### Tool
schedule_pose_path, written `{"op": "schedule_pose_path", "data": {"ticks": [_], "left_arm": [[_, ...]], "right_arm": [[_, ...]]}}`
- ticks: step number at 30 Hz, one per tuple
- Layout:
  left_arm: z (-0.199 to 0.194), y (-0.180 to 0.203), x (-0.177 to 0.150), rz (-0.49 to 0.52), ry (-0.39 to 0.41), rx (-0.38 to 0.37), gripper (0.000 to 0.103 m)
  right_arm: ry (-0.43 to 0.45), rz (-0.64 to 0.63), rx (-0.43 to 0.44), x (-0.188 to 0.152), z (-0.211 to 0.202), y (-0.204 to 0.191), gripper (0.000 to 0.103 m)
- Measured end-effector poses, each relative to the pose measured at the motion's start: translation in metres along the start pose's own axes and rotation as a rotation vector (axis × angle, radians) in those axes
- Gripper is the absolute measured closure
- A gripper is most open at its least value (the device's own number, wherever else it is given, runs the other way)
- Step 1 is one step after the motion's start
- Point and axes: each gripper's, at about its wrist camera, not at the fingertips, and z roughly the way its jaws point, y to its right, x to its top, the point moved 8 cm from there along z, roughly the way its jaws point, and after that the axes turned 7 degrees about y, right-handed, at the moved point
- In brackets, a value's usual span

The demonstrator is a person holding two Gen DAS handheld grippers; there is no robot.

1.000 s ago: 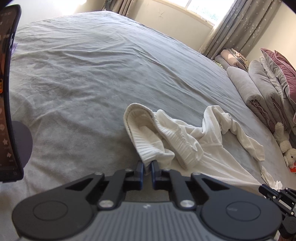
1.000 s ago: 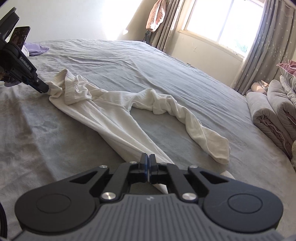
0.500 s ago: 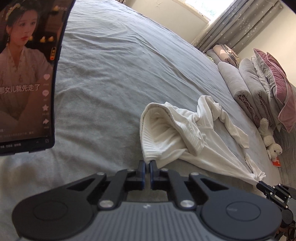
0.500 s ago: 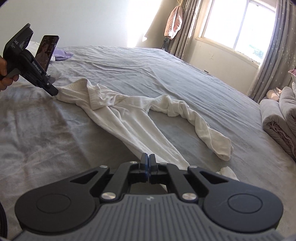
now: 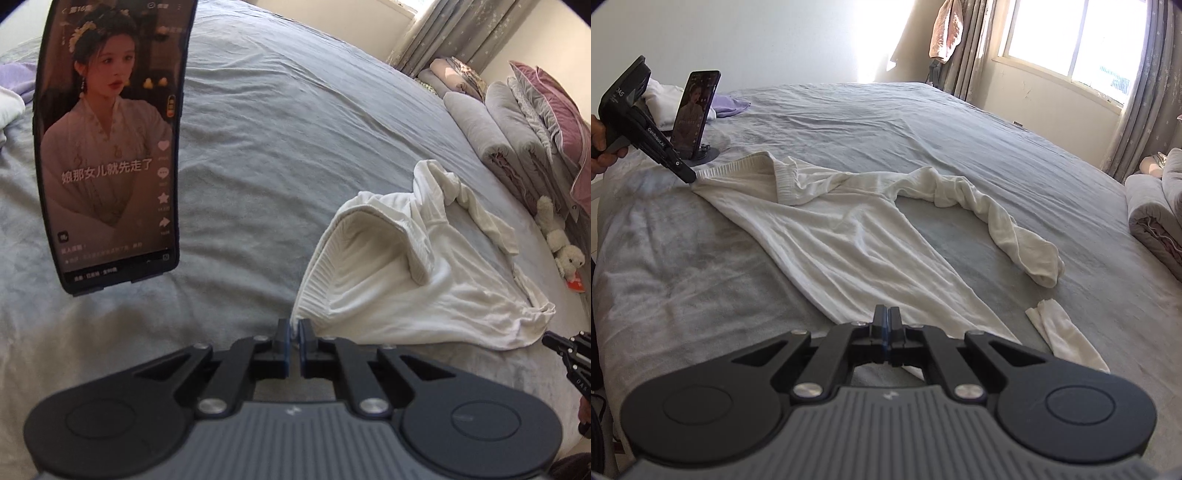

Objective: Fold clothes

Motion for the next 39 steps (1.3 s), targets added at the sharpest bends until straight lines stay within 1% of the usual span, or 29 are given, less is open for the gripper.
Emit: {"op": "schedule_pose_path", "data": {"ticks": [2, 4, 5, 6, 7, 8, 9, 10, 13, 18, 22, 25, 28, 35, 36, 37, 38, 39], "left_arm": [[0.001, 0.004, 0.002, 0.033, 0.014, 0.020, 0.096], [-0.001, 0.007, 0.005, 0.053, 0.033, 0.030, 0.092], [-0.003, 0.009, 0.007, 0.063, 0.044, 0.038, 0.089], [-0.004, 0.012, 0.009, 0.079, 0.059, 0.045, 0.077], [-0.006, 0.015, 0.011, 0.097, 0.074, 0.051, 0.063], [-0.008, 0.018, 0.013, 0.114, 0.089, 0.058, 0.058], [-0.009, 0.021, 0.015, 0.131, 0.103, 0.064, 0.057], [-0.011, 0.026, 0.017, 0.148, 0.118, 0.069, 0.057], [-0.016, 0.040, 0.023, 0.197, 0.163, 0.080, 0.057], [-0.014, 0.076, 0.026, 0.269, 0.206, 0.012, 0.056], [0.001, 0.114, 0.021, 0.342, 0.188, -0.040, 0.056], [0.013, 0.138, 0.015, 0.376, 0.163, -0.081, 0.056], [0.024, 0.162, 0.008, 0.404, 0.131, -0.133, 0.056], [0.046, 0.204, -0.007, 0.433, 0.082, -0.227, 0.056], [0.048, 0.211, -0.010, 0.436, 0.077, -0.246, 0.056], [0.051, 0.218, -0.013, 0.440, 0.073, -0.267, 0.056], [0.053, 0.224, -0.015, 0.445, 0.071, -0.283, 0.056], [0.055, 0.230, -0.017, 0.454, 0.071, -0.302, 0.056]], "right_arm": [[-0.028, 0.021, -0.010, -0.004, 0.005, 0.004, 0.103], [-0.034, 0.046, -0.037, -0.005, 0.006, 0.012, 0.090], [-0.036, 0.054, -0.054, -0.004, 0.006, 0.017, 0.089], [-0.037, 0.061, -0.074, -0.004, 0.005, 0.023, 0.087], [-0.036, 0.069, -0.094, -0.004, 0.004, 0.029, 0.080], [-0.034, 0.075, -0.120, -0.004, 0.003, 0.036, 0.074], [-0.029, 0.080, -0.155, -0.005, 0.002, 0.044, 0.057], [-0.025, 0.082, -0.189, -0.005, 0.000, 0.052, 0.048], [-0.031, 0.114, -0.281, -0.010, -0.004, 0.080, 0.048], [-0.040, 0.249, -0.397, -0.024, -0.014, 0.128, 0.048], [-0.044, 0.387, -0.474, -0.037, -0.020, 0.162, 0.048], [-0.045, 0.474, -0.514, -0.046, -0.023, 0.180, 0.048], [-0.056, 0.523, -0.539, -0.051, -0.024, 0.189, 0.048], [-0.089, 0.588, -0.530, -0.062, -0.014, 0.194, 0.049], [-0.097, 0.600, -0.528, -0.064, -0.012, 0.194, 0.055], [-0.107, 0.614, -0.526, -0.067, -0.009, 0.195, 0.069], [-0.114, 0.630, -0.522, -0.069, -0.008, 0.195, 0.079], [-0.108, 0.646, -0.512, -0.069, -0.008, 0.195, 0.081]]}}
